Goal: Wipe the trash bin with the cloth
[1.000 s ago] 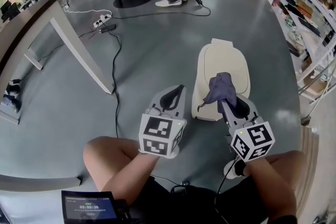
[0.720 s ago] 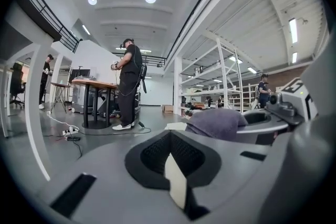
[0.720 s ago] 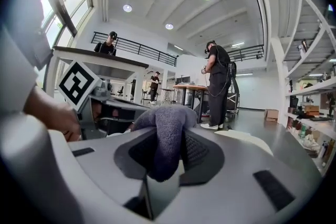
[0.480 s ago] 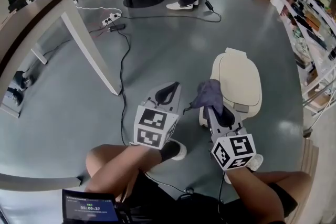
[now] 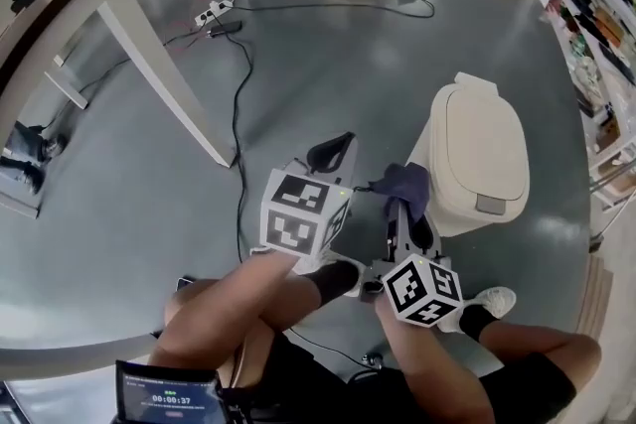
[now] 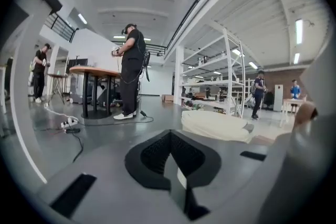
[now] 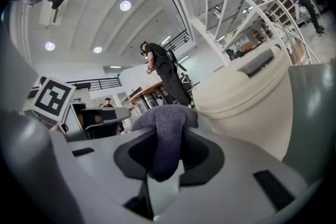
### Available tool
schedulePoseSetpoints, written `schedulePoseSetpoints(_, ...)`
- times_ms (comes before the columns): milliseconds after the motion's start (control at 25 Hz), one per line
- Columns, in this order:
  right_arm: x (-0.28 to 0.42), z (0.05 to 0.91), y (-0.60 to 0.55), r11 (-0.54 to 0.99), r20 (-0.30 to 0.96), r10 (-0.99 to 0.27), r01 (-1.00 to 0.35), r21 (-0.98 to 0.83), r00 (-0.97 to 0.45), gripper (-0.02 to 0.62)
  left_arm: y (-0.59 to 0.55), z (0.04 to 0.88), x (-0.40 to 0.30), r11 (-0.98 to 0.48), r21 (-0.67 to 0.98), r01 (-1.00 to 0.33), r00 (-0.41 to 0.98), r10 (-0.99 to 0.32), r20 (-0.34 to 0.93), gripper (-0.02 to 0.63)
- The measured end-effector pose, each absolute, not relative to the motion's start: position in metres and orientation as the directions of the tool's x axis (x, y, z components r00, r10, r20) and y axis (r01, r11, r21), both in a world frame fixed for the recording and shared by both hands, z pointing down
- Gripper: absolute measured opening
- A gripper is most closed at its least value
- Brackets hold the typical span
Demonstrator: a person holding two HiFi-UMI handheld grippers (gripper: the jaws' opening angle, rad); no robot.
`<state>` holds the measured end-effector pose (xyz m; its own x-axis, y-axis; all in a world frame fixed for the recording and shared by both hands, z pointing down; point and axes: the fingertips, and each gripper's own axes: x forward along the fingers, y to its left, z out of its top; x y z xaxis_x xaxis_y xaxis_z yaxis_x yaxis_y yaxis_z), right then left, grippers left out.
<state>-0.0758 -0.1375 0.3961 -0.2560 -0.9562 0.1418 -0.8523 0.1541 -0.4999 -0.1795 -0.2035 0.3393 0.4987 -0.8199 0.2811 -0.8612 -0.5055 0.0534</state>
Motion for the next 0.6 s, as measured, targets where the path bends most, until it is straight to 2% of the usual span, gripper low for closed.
schedulePoseSetpoints(200, -0.062, 0.428, -0.145, 0.044, 0.186, -0.966, -0.822, -0.567, -0.180, 0.092, -0.204, 0.348, -0.171, -0.531, 0.075, -0.844, 0.528, -0.797, 0.292, -0.003)
schedulePoseSetpoints(600, -0.046, 0.460, -0.156, -0.012, 0.226, -0.963, -0.814, -0.581, -0.147, 0.092, -0.200, 0.387, -0.163, -0.543, 0.099, -0.834, 0.538, -0.759, 0.368, -0.003)
